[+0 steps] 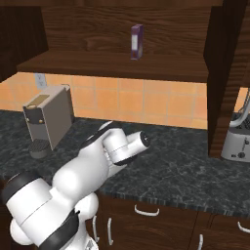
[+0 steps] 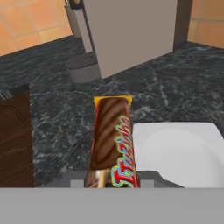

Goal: Pick the bar and place it on the digital scale for weighing, and close the cabinet.

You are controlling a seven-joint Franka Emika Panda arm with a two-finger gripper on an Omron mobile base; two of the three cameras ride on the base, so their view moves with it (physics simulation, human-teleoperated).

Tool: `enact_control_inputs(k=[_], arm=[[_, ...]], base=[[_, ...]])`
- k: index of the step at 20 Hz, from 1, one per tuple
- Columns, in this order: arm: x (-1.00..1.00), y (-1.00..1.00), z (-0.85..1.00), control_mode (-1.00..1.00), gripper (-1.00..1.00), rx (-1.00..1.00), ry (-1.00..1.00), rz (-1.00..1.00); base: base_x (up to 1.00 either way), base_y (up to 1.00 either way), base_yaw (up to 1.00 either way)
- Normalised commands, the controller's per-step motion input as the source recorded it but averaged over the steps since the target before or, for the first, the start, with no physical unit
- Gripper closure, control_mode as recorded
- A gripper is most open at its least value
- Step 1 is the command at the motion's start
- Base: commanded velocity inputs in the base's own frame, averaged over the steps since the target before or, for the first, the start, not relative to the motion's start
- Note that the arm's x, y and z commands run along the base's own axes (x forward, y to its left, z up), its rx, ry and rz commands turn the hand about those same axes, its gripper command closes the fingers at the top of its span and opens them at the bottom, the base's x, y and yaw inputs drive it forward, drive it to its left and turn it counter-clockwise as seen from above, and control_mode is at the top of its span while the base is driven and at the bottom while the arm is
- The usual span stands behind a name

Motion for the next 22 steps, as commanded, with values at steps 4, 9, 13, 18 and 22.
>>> enact_control_inputs(k=[4,9,13,18,22], arm=[[0.20,-0.01,-0.18,-1.00,1.00,0.00,-0.02,0.00],[0.18,-0.02,-0.18,-1.00,1.00,0.00,-0.06,0.00],[0.17,-0.06,-0.14,-1.00,1.00,0.00,-0.03,0.00],[0.24,-0.03,-0.14,-1.00,1.00,0.00,0.00,0.00],[0.25,-0.01,-0.12,-1.00,1.00,0.00,0.00,0.00]], base=[[0.00,0.00,0.00],[0.00,0.00,0.00],[0.00,0.00,0.00],[0.00,0.00,0.00],[0.00,0.00,0.00]])
